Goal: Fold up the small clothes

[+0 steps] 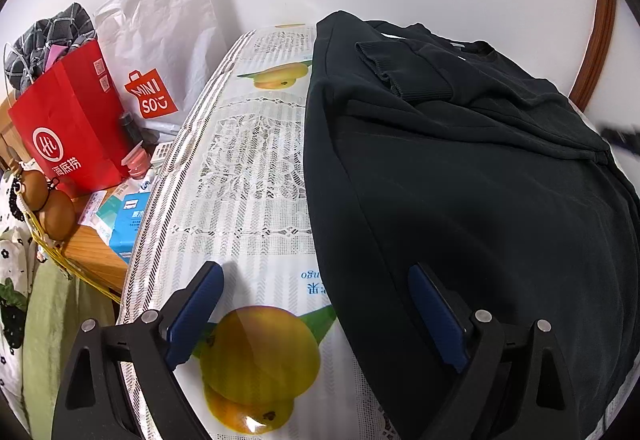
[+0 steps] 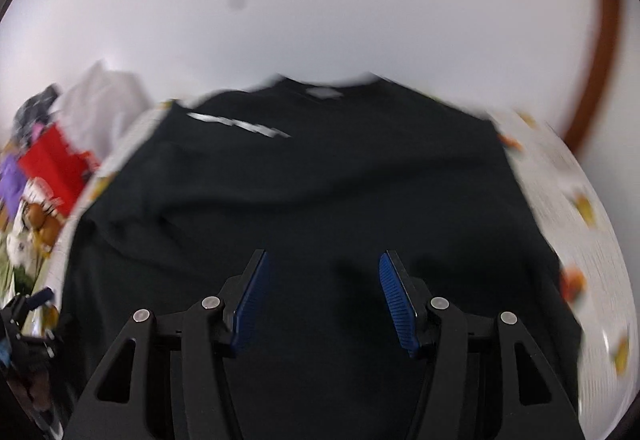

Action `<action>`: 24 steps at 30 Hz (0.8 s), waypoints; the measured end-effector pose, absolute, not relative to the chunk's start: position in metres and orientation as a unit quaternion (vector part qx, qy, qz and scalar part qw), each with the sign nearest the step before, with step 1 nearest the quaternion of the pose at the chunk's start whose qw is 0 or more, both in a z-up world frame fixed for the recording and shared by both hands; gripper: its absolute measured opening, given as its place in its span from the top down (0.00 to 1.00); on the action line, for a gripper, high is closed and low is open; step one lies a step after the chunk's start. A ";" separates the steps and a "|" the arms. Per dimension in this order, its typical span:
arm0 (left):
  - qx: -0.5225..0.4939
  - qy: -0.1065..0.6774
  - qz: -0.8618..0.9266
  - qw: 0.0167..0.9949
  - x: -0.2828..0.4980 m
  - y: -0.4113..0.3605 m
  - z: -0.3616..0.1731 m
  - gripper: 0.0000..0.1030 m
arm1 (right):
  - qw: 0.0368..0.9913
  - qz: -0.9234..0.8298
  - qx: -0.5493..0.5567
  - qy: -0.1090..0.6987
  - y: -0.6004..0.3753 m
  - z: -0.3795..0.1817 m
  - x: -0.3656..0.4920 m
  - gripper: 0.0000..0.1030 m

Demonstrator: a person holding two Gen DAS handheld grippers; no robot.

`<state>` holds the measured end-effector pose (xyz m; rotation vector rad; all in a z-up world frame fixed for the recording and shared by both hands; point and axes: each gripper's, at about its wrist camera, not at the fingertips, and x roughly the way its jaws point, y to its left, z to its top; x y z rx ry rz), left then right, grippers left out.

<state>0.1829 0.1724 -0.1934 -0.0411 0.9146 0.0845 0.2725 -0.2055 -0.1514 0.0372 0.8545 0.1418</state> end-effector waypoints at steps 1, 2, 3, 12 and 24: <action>-0.019 0.441 0.041 0.896 0.183 0.173 -0.193 0.09 | 0.906 0.052 0.025 0.420 -0.221 -0.154 0.261 0.45; -0.019 0.442 0.041 0.896 0.183 0.173 -0.194 0.09 | 0.905 0.037 0.030 0.423 -0.234 -0.156 0.249 0.45; -0.019 0.442 0.041 0.896 0.183 0.173 -0.194 0.08 | 0.905 0.022 0.036 0.424 -0.248 -0.158 0.238 0.45; -0.021 0.442 0.040 0.896 0.183 0.172 -0.194 0.08 | 0.898 -0.077 0.064 0.429 -0.318 -0.173 0.165 0.45; -0.081 0.445 0.063 0.890 0.143 0.167 -0.173 0.24 | 0.909 -0.040 0.036 0.414 -0.369 -0.177 0.162 0.46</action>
